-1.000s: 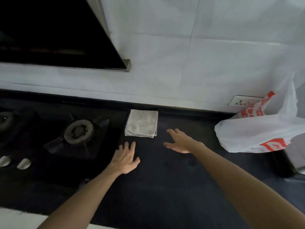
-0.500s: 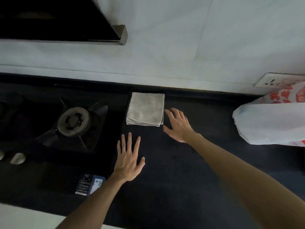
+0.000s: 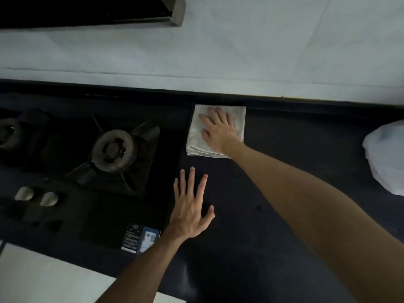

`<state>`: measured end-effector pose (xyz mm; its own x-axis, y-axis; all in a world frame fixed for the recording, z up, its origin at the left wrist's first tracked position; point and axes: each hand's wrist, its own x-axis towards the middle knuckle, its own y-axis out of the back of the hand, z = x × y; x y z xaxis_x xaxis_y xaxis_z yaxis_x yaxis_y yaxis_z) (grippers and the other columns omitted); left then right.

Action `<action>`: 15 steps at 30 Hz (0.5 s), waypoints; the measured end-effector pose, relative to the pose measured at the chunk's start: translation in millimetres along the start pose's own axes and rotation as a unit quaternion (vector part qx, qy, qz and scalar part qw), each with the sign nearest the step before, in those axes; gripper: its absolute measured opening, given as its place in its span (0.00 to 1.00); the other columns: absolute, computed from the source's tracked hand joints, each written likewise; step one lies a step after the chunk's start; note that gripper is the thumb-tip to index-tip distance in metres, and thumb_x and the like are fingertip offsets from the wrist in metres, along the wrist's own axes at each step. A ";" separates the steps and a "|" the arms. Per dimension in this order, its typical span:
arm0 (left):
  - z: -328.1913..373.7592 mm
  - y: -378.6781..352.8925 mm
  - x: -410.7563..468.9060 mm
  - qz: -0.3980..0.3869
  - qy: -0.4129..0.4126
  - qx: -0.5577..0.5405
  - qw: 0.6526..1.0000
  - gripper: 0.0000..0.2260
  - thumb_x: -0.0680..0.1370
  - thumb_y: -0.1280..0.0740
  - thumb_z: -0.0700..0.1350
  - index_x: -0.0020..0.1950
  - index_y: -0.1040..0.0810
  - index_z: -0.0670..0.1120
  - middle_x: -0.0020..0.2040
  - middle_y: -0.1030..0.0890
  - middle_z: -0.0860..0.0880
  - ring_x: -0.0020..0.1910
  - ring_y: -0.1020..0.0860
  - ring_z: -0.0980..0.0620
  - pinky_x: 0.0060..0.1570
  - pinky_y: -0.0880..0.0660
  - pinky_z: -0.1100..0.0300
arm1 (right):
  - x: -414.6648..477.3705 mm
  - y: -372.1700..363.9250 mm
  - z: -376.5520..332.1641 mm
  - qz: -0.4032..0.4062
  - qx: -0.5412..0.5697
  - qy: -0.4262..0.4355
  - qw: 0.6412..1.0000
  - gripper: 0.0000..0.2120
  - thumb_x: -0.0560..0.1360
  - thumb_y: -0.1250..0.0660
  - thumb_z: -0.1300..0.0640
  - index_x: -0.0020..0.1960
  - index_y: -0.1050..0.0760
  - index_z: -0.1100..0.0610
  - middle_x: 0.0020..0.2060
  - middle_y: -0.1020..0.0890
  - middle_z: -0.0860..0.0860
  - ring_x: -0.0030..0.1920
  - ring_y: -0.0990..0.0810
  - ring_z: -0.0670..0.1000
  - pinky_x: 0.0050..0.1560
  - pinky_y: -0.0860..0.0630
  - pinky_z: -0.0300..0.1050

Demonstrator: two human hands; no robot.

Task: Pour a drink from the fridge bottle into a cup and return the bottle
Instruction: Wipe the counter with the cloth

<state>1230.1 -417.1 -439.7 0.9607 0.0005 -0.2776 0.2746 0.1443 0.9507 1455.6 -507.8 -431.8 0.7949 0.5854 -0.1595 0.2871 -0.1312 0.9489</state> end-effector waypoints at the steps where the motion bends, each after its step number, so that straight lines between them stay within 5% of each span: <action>1: -0.3 -0.2 0.4 0.001 -0.002 -0.004 1.000 0.39 0.74 0.43 0.61 0.81 0.51 0.49 0.81 0.59 0.40 0.79 0.62 0.37 0.77 0.55 0.36 | -0.7 -7.8 -0.6 -0.004 -0.002 -0.013 1.000 0.26 0.82 0.51 0.46 0.79 0.49 0.49 0.79 0.49 0.56 0.79 0.54 0.59 0.77 0.56 0.63; 6: -0.5 -3.2 0.1 0.013 -0.004 -0.017 1.000 0.38 0.74 0.43 0.60 0.81 0.50 0.49 0.81 0.58 0.41 0.79 0.61 0.37 0.77 0.56 0.38 | -7.4 -13.2 1.7 -0.011 -0.051 -0.032 0.998 0.28 0.81 0.59 0.40 0.80 0.57 0.43 0.80 0.57 0.54 0.79 0.63 0.60 0.73 0.66 0.67; 15: -2.5 -7.2 0.5 0.032 -0.015 -0.008 0.999 0.37 0.75 0.45 0.61 0.81 0.49 0.48 0.81 0.55 0.39 0.79 0.58 0.35 0.76 0.55 0.36 | -116.9 -5.5 92.1 -0.028 -0.077 -0.080 0.993 0.28 0.80 0.62 0.36 0.78 0.65 0.38 0.80 0.61 0.49 0.78 0.66 0.58 0.75 0.65 0.66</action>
<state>1228.5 -415.6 -447.0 0.9770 -0.0197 -0.2124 0.2128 0.1599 0.9639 1410.3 -649.2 -443.5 0.8586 0.4512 -0.2434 0.2580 0.0301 0.9657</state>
